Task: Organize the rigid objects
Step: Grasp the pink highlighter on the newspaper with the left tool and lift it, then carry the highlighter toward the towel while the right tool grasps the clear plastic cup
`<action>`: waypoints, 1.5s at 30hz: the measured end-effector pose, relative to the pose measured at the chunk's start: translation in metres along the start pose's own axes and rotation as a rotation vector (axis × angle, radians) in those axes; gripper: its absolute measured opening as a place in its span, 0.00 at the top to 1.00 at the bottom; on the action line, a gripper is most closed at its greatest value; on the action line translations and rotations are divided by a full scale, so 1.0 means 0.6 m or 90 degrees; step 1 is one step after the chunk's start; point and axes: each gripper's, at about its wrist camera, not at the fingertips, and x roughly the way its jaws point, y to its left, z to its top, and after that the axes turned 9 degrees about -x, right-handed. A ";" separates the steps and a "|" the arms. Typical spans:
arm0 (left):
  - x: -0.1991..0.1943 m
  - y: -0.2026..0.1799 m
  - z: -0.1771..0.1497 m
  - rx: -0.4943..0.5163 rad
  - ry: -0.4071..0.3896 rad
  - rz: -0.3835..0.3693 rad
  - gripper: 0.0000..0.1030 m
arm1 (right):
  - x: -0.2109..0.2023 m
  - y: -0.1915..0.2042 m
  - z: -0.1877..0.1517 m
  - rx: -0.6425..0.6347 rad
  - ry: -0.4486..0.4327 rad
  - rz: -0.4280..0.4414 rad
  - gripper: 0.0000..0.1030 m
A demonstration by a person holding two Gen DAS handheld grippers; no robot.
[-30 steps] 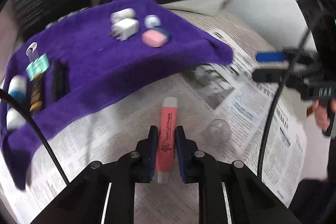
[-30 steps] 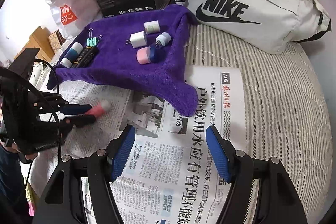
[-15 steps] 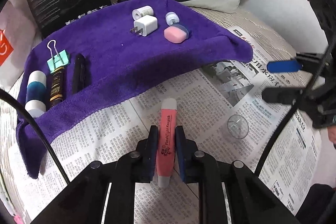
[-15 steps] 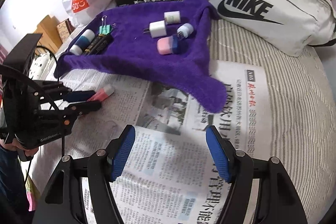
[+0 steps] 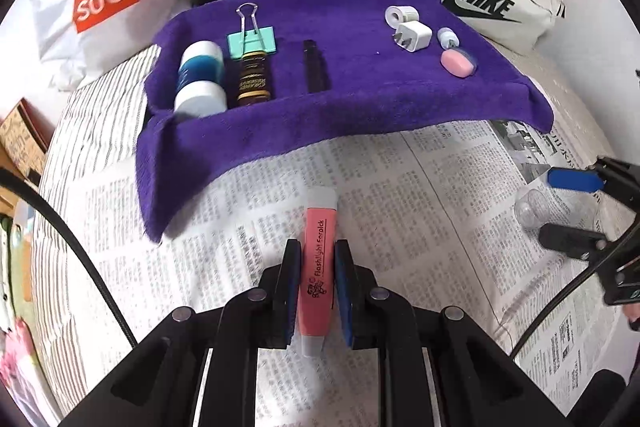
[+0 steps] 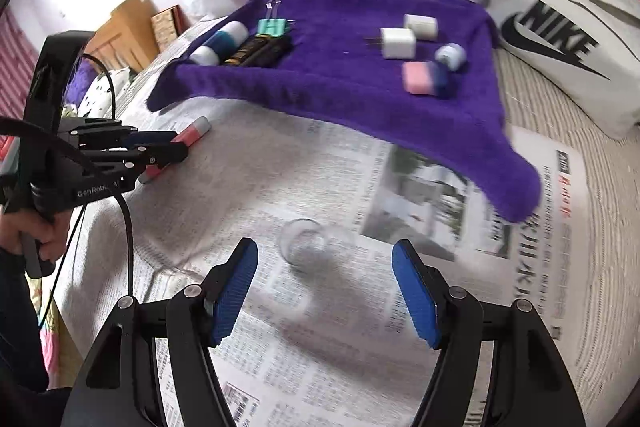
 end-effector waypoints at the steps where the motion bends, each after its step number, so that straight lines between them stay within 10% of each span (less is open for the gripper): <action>1: 0.000 0.003 -0.002 -0.003 -0.001 -0.003 0.84 | 0.003 0.004 -0.001 -0.004 -0.010 -0.004 0.38; 9: 0.000 0.004 -0.005 -0.012 -0.003 -0.001 0.84 | 0.021 0.028 -0.004 -0.063 -0.030 -0.063 0.74; 45: -0.049 0.016 0.037 -0.057 -0.042 -0.059 0.84 | -0.022 -0.051 0.062 0.016 -0.054 -0.047 0.74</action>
